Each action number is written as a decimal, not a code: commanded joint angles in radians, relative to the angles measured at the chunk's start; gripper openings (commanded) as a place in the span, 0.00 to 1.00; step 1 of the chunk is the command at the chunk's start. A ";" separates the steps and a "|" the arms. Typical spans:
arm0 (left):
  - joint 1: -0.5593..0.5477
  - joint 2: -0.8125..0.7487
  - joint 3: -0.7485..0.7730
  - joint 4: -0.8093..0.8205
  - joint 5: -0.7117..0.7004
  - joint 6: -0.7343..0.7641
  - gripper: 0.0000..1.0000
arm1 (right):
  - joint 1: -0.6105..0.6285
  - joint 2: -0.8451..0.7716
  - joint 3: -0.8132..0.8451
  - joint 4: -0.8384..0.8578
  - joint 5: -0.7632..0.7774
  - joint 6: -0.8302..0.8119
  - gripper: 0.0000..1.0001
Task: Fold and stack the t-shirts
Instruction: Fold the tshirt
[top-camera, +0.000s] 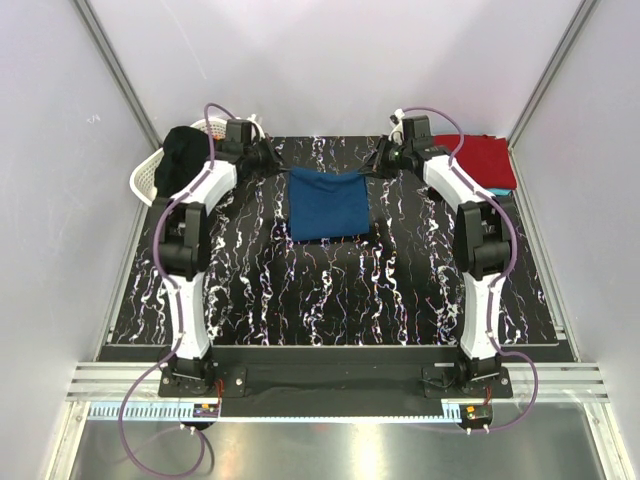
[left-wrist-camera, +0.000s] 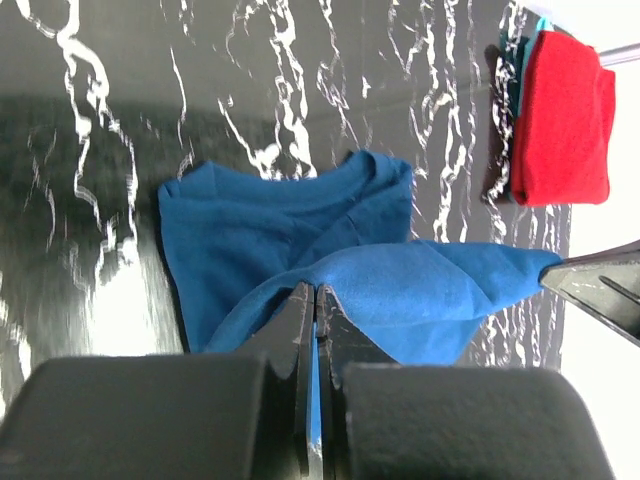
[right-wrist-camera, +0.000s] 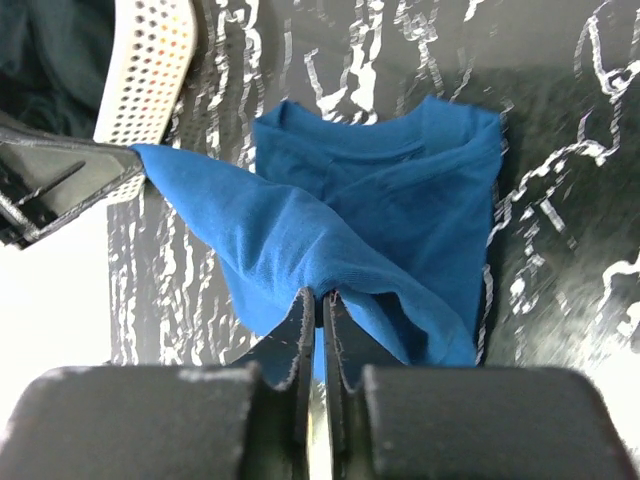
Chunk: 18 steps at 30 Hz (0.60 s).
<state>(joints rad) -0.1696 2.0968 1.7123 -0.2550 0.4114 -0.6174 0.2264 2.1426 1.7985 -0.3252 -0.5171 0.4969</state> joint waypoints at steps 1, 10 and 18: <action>0.015 0.112 0.118 0.099 0.066 0.028 0.00 | -0.018 0.060 0.084 0.031 -0.017 -0.029 0.11; 0.058 0.269 0.228 0.149 0.014 0.002 0.00 | -0.033 0.289 0.311 0.090 -0.093 -0.060 0.12; 0.085 0.328 0.271 0.192 -0.036 -0.015 0.00 | -0.036 0.514 0.599 0.175 -0.221 0.054 0.61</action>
<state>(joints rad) -0.1028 2.4104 1.9236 -0.1516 0.4114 -0.6292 0.1974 2.6282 2.3009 -0.2123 -0.6724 0.5213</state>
